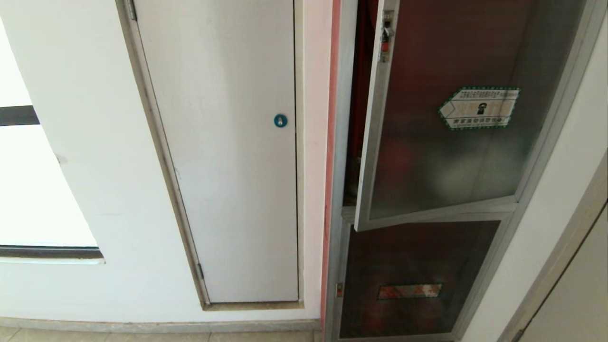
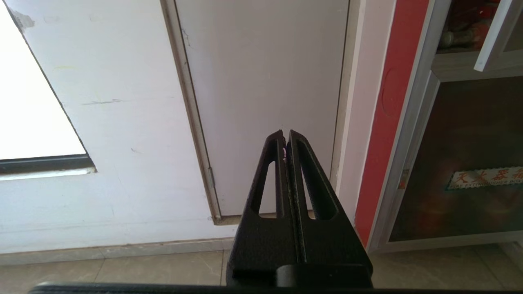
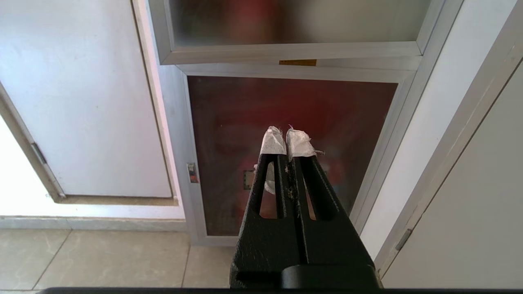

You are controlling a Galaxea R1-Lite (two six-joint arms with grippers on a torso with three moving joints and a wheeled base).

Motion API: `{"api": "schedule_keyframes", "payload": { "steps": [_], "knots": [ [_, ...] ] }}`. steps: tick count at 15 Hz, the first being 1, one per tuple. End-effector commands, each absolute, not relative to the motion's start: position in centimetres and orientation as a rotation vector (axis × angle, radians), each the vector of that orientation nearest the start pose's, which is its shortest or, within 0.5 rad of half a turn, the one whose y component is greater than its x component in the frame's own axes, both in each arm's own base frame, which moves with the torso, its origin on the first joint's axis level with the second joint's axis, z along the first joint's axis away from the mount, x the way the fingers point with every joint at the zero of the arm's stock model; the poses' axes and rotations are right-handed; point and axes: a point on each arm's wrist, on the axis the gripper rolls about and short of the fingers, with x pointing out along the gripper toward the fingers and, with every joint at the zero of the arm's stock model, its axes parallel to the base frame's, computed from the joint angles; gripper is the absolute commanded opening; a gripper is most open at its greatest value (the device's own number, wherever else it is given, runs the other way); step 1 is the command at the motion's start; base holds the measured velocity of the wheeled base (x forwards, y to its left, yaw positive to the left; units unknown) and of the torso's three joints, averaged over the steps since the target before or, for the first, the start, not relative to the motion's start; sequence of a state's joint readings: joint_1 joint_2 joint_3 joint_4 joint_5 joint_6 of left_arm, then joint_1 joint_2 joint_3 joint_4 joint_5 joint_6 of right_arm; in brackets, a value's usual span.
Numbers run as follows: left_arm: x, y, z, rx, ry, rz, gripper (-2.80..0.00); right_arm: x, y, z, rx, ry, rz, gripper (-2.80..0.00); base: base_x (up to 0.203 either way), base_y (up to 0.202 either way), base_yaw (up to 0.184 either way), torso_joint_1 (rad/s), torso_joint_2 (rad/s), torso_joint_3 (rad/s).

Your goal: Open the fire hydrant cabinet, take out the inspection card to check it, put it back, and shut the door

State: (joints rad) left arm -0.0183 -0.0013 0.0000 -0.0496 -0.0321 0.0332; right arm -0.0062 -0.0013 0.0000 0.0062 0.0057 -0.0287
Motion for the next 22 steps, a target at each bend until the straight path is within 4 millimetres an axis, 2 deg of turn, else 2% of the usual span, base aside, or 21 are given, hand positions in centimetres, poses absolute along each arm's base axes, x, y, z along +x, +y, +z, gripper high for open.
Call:
{"api": "schedule_keyframes", "payload": {
  "steps": [1,22],
  "knots": [
    [-2.14,-0.03,7.46,0.033,-0.031,-0.05,-2.8,-2.28,0.03,7.49,-0.029,0.006,0.002,-2.8,0.0,0.0,0.0,0.0,0.0,0.0],
    [-2.13,-0.03,7.42,0.034,-0.03,-0.05,-2.8,-2.28,0.03,7.49,-0.029,0.006,0.0,-2.8,0.0,0.0,0.0,0.0,0.0,0.0]
  ]
}}
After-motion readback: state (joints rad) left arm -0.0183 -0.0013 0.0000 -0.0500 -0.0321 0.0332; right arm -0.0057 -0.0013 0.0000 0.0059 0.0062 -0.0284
